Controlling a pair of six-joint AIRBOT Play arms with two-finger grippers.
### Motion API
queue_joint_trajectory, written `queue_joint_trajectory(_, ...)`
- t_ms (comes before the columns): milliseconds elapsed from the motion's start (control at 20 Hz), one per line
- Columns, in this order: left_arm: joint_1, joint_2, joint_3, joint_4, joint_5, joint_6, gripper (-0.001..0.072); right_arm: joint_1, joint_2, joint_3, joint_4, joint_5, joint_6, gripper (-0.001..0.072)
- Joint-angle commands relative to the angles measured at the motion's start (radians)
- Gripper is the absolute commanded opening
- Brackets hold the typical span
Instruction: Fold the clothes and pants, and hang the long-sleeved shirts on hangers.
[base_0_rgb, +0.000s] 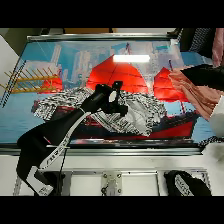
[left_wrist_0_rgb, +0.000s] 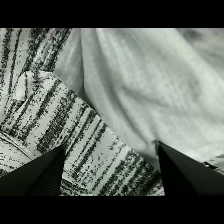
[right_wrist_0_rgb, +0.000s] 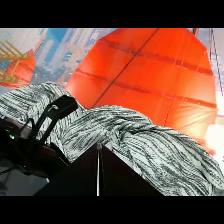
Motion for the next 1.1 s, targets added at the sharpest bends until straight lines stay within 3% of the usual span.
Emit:
queue_joint_trajectory(0,-0.035,-0.047,0.018,0.066,-0.117,-0.003,0.0590,0.003,0.005,-0.001,0.000,0.015,0.000,0.0013)
queue_joint_trajectory(350,-0.062,0.161,-0.284,0.140,-0.062,-0.031,0.0590,0.003,0.027,-0.001,-0.075,0.037,0.019,0.0012)
queue_joint_trajectory(550,-0.061,0.255,-0.406,0.138,0.043,-0.090,0.0590,0.003,0.027,-0.004,-0.096,0.038,0.031,0.0013)
queue_joint_trajectory(850,0.025,0.367,-0.348,0.117,0.103,-0.088,0.0590,0.003,0.027,-0.025,-0.096,0.041,0.033,0.0013)
queue_joint_trajectory(1050,0.069,0.255,-0.230,0.118,0.045,-0.040,0.0590,0.003,0.027,-0.067,-0.095,0.041,0.033,0.0012)
